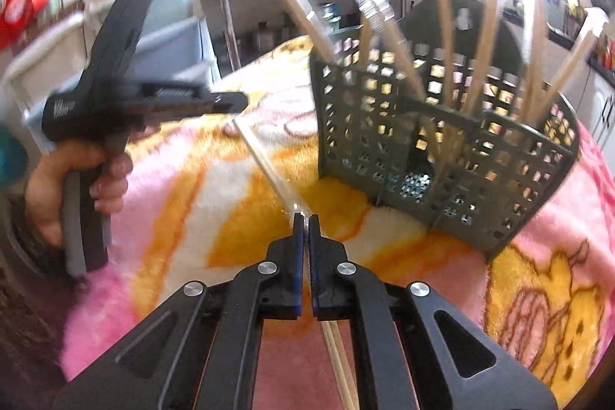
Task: Organize utensils
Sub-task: 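Close the right tool on the chopstick pair while the left tool closes on another, then lift both held chopstick pairs and carry them over the green basket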
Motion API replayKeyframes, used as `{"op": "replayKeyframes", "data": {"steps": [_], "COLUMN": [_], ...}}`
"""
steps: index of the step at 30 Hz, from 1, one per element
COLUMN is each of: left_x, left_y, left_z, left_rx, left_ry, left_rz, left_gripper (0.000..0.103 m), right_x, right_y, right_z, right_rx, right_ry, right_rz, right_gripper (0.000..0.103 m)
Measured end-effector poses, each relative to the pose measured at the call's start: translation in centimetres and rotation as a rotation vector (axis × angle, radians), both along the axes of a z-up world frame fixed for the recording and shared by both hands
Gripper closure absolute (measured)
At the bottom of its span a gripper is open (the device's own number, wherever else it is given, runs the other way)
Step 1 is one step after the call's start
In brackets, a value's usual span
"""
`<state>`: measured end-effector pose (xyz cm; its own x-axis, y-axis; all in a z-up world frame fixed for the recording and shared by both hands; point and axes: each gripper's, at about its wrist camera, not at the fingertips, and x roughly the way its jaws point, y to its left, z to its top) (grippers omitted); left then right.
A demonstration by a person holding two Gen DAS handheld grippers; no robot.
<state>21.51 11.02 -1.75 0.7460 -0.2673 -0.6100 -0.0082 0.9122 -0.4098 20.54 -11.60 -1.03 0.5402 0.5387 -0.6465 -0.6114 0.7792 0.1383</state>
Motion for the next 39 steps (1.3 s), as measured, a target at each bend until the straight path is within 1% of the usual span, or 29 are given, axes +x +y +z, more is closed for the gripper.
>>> {"op": "replayKeyframes", "data": {"steps": [3, 6, 8, 11, 13, 18, 24, 39], "left_x": [-1.2, -2.4, -3.0, -3.9, -4.5, -5.5, -5.8, -5.3], "left_y": [-0.3, -1.0, -1.3, -2.1, -2.7, -4.3, -6.0, -9.5], "left_z": [1.2, 3.1, 4.2, 5.8, 6.8, 9.0, 11.0, 14.6], "left_rx": [-0.015, -0.03, -0.037, -0.048, -0.053, -0.058, -0.059, -0.064], "left_ry": [-0.039, -0.091, -0.119, -0.16, -0.188, -0.242, -0.289, -0.354], "left_rz": [-0.009, -0.028, -0.042, -0.071, -0.091, -0.144, -0.199, -0.327], "left_gripper": [0.102, 0.102, 0.102, 0.102, 0.102, 0.102, 0.102, 0.102], "right_x": [-0.2, -0.2, -1.2, -1.4, -0.9, -2.6, -3.4, -3.3], "right_y": [-1.4, -2.7, -3.2, -4.3, -4.9, -6.2, -7.5, -9.9], "right_z": [1.2, 2.4, 3.1, 4.6, 5.0, 6.9, 8.9, 13.0], "right_rx": [0.048, 0.095, 0.119, 0.16, 0.179, 0.219, 0.253, 0.313], "right_ry": [-0.005, -0.015, -0.025, -0.051, -0.067, -0.112, -0.164, -0.285], "right_rz": [-0.024, -0.044, -0.053, -0.065, -0.07, -0.09, -0.107, -0.149], "right_gripper": [0.101, 0.101, 0.101, 0.102, 0.102, 0.102, 0.102, 0.102]}}
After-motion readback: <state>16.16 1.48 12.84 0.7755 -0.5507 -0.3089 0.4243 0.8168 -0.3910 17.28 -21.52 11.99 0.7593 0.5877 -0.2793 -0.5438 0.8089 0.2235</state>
